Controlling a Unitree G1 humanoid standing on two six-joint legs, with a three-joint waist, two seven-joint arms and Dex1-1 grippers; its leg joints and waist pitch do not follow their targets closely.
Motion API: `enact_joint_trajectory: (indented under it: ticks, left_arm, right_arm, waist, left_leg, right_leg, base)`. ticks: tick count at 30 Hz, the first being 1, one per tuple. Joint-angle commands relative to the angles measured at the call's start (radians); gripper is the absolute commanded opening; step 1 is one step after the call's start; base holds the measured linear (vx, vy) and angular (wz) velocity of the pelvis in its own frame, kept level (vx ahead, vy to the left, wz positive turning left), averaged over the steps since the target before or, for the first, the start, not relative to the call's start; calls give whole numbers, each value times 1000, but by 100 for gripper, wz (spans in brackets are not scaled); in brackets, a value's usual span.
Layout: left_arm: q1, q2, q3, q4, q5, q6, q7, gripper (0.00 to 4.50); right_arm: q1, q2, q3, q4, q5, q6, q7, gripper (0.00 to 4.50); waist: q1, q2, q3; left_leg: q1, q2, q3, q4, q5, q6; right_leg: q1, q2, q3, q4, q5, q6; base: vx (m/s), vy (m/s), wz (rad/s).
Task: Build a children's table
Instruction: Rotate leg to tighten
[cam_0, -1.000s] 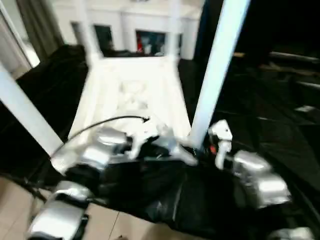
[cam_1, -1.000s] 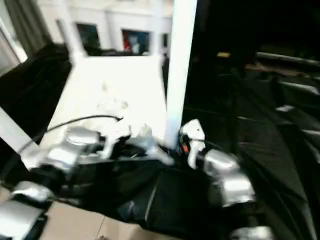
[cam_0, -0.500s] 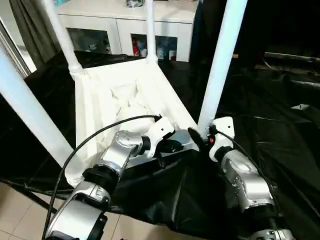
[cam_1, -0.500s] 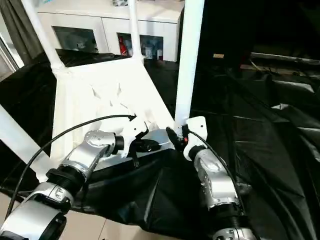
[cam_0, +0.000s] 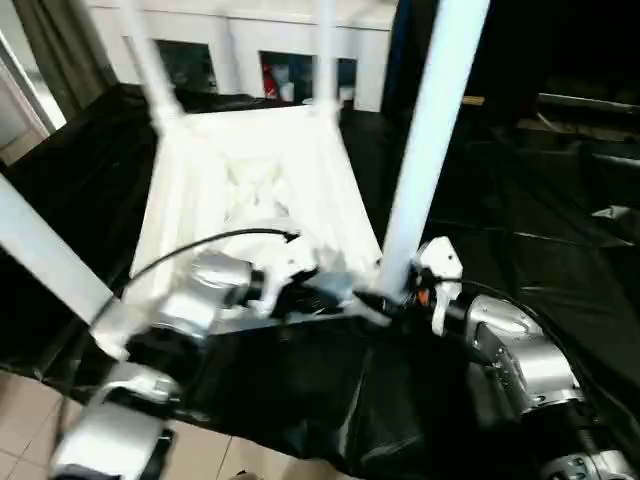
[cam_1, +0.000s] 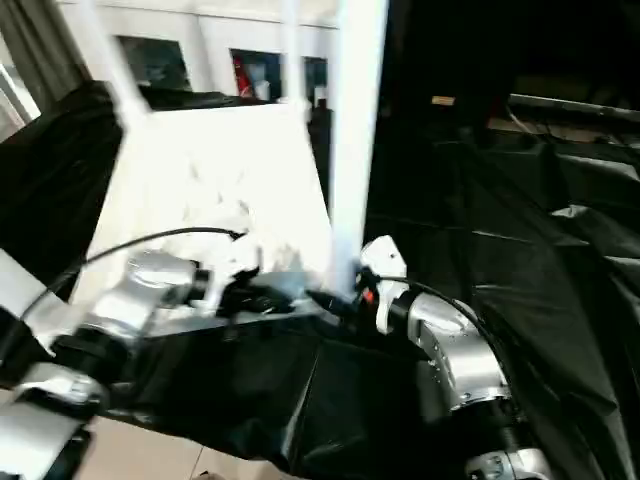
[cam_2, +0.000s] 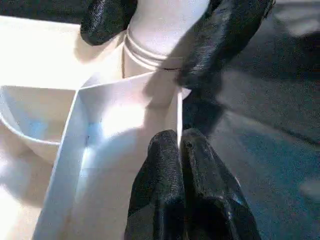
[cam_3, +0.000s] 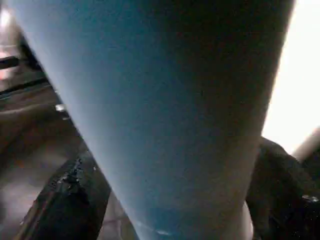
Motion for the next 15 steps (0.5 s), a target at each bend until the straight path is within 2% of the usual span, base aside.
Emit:
enact_joint_trajectory:
  ticks: [1,2,3,5,9,10,11,12,13,14,15]
  left_arm:
    - [27,2,-63,2,18,19,-62,0]
    - [27,2,-63,2,18,19,-62,0]
    - [27,7,-62,-1,15,23,-67,0]
    - [28,7,-60,-4,16,23,-69,0]
    - [31,8,-60,-8,13,24,-68,0]
    - [33,7,-58,-7,11,23,-62,0]
    - [35,6,-54,-7,5,24,-57,0]
    - [35,6,-54,-7,5,24,-57,0]
    - [39,0,-46,-5,-5,28,-49,0]
    - [38,-3,-43,-2,-6,27,-43,0]
    - [38,-18,-29,5,-10,19,-14,0]
  right_arm:
    - [3,-20,32,-23,29,21,76,358]
    - [3,-20,32,-23,29,21,76,358]
    - [5,-34,41,-28,33,24,102,358]
    - [5,-47,43,-29,30,26,117,345]
    - [2,-46,36,-23,34,27,118,316]
    - [2,-45,35,-21,35,27,117,291]
    - [2,-43,37,-21,36,28,115,291]
    - [2,-43,37,-21,36,28,115,285]
    - [4,-38,34,-23,34,28,98,273]
    - [4,-35,32,-22,34,29,91,273]
    - [3,-19,18,-4,29,34,41,267]
  waist:
    - [6,2,-46]
    - [9,0,-46]
    - [11,4,-45]
    - [12,2,-46]
    - [13,-1,-50]
    - [15,1,-52]
    - [15,10,-53]
    - [15,10,-53]
    - [14,2,-53]
    - [14,2,-52]
    - [15,-2,-52]
  left_leg:
    - [5,54,-18,-63,-113,99]
    - [7,55,-19,-64,-126,82]
    - [9,55,-17,-64,-130,76]
    - [8,53,-17,-64,-129,61]
    - [4,49,-17,-58,-80,76]
    - [2,48,-17,-56,-60,87]
    - [3,48,-18,-54,-57,88]
    - [3,48,-18,-54,-57,88]
    - [3,48,-18,-55,-58,92]
    - [2,48,-18,-55,-61,92]
    - [0,48,-18,-56,-64,92]
  right_leg:
    - [46,-70,39,-57,71,-307]
    - [47,-70,40,-57,52,-304]
    - [44,-70,41,-58,51,-305]
    - [47,-70,42,-56,65,-303]
    - [50,-70,41,-49,139,-305]
    - [51,-70,40,-46,168,-307]
    - [50,-71,40,-45,176,-308]
    - [50,-71,40,-45,176,-308]
    - [51,-70,39,-46,177,-308]
    - [52,-70,39,-46,171,-308]
    - [53,-71,39,-46,153,-306]
  base:
    - [0,0,0]
    - [0,0,0]
    - [0,0,0]
    - [0,0,0]
    - [0,0,0]
    - [0,0,0]
    - [0,0,0]
    - [0,0,0]
    - [0,0,0]
    - [0,0,0]
    - [0,0,0]
